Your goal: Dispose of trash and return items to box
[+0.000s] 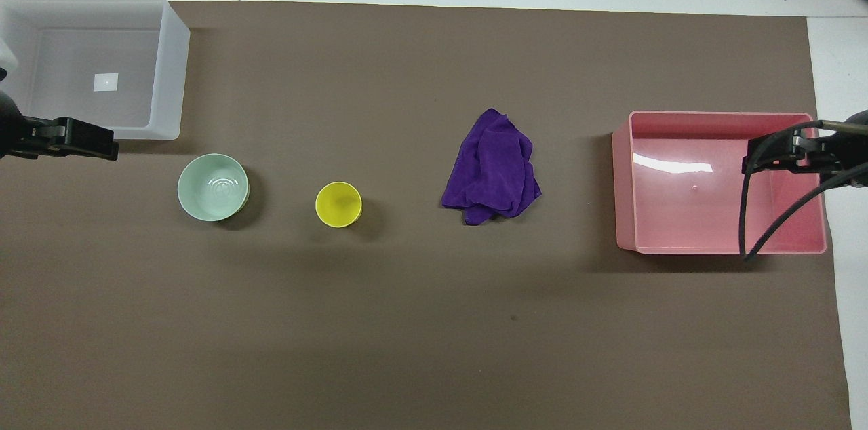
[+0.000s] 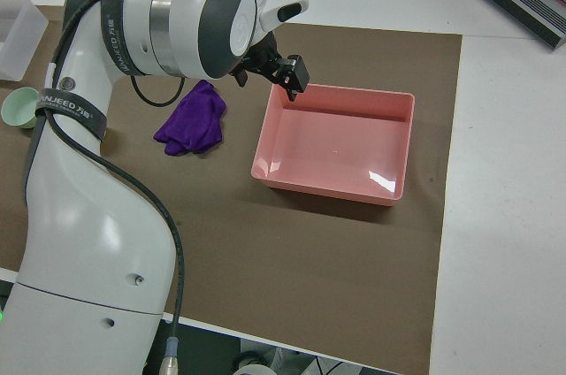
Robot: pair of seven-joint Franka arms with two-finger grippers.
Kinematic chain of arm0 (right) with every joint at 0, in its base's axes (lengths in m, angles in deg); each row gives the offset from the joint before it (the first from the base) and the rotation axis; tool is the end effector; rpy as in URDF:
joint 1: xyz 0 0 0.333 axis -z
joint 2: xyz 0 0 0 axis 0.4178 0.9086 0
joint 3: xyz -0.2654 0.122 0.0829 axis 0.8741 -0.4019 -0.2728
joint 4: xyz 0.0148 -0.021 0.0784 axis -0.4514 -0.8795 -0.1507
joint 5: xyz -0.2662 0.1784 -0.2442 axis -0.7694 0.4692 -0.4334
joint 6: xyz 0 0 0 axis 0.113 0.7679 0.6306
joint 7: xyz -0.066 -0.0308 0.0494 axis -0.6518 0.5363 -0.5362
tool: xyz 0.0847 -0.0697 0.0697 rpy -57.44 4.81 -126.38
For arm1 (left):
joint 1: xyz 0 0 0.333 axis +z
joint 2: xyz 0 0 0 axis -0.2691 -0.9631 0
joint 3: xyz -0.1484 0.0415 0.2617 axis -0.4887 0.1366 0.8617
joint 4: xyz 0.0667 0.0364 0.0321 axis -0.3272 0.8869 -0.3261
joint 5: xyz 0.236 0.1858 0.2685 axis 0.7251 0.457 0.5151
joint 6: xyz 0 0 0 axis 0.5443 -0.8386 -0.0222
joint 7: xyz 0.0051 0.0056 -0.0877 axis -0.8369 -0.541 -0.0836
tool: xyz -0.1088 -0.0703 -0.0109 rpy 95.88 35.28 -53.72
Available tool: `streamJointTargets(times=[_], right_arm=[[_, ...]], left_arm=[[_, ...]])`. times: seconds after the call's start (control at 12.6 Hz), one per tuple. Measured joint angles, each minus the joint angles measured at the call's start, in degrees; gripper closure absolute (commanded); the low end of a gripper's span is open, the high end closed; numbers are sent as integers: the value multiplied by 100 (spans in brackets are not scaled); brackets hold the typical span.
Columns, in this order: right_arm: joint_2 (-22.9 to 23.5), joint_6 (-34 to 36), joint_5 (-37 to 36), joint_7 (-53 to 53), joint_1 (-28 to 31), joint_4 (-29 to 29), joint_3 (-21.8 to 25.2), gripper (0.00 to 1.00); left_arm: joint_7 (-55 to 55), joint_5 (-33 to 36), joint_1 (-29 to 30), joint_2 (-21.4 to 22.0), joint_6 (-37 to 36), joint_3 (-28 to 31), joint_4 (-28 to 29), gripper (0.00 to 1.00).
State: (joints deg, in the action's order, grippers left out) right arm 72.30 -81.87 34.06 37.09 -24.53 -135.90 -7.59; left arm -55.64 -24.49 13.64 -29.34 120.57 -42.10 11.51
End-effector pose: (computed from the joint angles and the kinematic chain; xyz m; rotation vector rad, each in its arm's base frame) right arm 0.5565 -0.0172 0.5772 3.1128 -0.3227 -0.0092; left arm 0.5655 -0.0418 0.5839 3.1266 -0.1162 0.0740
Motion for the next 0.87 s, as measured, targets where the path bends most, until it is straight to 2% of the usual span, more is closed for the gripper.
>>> streamJointTargets(times=[0.87], right_arm=[[0, 0, 0, 0, 0, 0, 0, 0]], left_arm=[[-37, 1, 30, 0, 3, 6, 65, 0]])
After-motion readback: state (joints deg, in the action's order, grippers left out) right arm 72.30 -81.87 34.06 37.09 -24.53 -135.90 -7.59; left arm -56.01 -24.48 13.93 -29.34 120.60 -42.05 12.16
